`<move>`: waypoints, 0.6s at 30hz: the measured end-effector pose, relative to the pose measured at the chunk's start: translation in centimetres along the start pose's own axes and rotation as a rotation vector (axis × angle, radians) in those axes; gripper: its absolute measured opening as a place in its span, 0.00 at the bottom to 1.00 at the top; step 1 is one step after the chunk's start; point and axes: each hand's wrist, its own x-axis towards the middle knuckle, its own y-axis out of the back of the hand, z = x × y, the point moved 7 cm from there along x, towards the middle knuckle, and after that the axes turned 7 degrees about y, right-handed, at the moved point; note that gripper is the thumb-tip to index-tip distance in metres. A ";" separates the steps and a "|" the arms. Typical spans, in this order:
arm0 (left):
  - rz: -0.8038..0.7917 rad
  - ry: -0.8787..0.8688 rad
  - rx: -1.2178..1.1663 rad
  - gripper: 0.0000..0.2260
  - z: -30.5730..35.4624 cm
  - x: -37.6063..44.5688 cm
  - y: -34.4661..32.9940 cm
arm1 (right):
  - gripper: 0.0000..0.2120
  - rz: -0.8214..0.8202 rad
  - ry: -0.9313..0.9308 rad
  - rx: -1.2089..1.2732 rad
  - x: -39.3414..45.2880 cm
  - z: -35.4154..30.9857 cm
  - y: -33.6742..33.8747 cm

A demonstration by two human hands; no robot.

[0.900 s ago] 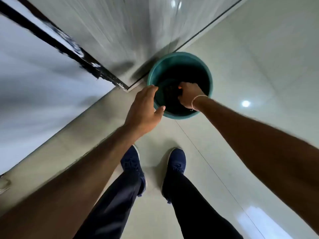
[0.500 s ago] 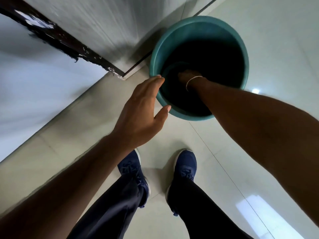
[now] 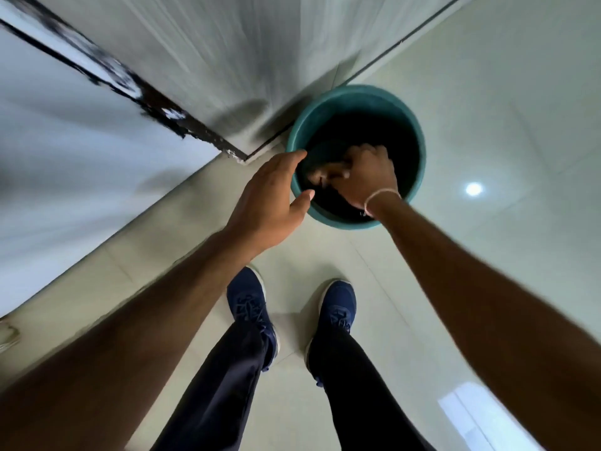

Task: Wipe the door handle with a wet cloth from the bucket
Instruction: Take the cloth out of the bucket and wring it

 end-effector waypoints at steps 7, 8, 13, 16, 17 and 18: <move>-0.032 0.123 -0.321 0.25 9.8 -6.4 9.1 | 0.05 0.211 -0.238 0.816 -17.8 -4.4 14.3; -0.058 0.170 -0.409 0.25 11.2 -7.7 10.2 | 0.05 0.220 -0.235 0.879 -19.9 -5.3 16.2; -0.251 0.306 -0.905 0.31 19.6 -16.1 17.3 | 0.13 0.192 -0.156 1.196 -29.4 -11.1 26.5; -0.219 0.257 -0.973 0.24 23.5 -21.3 21.9 | 0.20 0.158 -0.087 1.253 -33.8 -14.2 31.5; -0.166 0.253 -0.991 0.17 24.2 -22.9 23.5 | 0.22 0.149 -0.067 1.232 -34.9 -15.0 32.9; -0.123 0.248 -1.006 0.12 24.8 -24.4 25.0 | 0.23 0.132 -0.051 1.207 -35.9 -15.8 33.8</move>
